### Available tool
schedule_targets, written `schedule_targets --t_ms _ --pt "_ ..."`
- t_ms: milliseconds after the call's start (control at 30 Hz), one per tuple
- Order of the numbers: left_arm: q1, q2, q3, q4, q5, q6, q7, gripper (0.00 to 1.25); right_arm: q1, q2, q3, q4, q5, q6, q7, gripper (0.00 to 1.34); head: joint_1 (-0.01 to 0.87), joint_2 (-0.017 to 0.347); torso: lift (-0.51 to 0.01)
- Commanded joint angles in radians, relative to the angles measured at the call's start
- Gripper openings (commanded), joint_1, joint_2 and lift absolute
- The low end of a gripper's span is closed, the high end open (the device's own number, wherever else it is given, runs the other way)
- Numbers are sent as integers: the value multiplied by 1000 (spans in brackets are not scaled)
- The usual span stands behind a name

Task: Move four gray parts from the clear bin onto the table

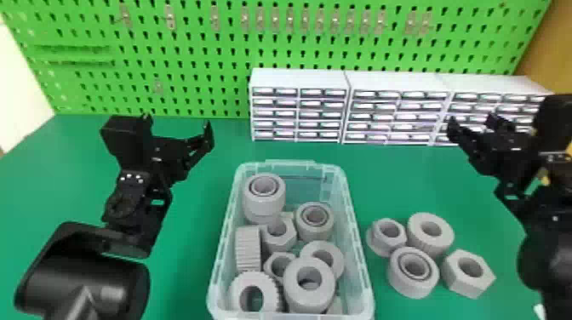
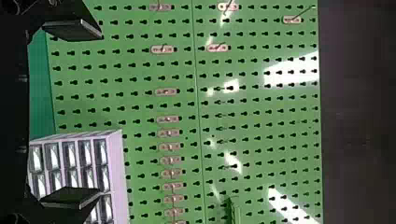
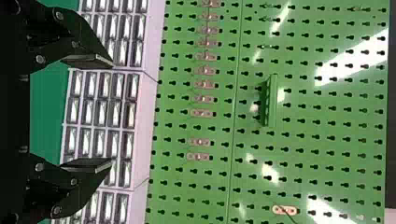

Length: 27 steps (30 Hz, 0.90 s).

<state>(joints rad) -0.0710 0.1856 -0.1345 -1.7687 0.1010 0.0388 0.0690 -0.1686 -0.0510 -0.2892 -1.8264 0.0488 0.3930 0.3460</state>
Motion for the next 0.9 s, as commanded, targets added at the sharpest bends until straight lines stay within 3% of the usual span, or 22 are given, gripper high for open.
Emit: schedule_targets --t_ms 0,567,867 --pt "-3 0 3 0 2 -3 0 1140 8 5 12 4 0 -3 -1 825 678 34 -50" --pt "10 0 10 0 3 -10 0 1140 80 8 10 -4 -17 -25 -1 825 678 34 -50" --pt "11 0 10 0 3 -10 0 1140 83 7 12 -8 -18 -20 -1 825 678 34 -50"
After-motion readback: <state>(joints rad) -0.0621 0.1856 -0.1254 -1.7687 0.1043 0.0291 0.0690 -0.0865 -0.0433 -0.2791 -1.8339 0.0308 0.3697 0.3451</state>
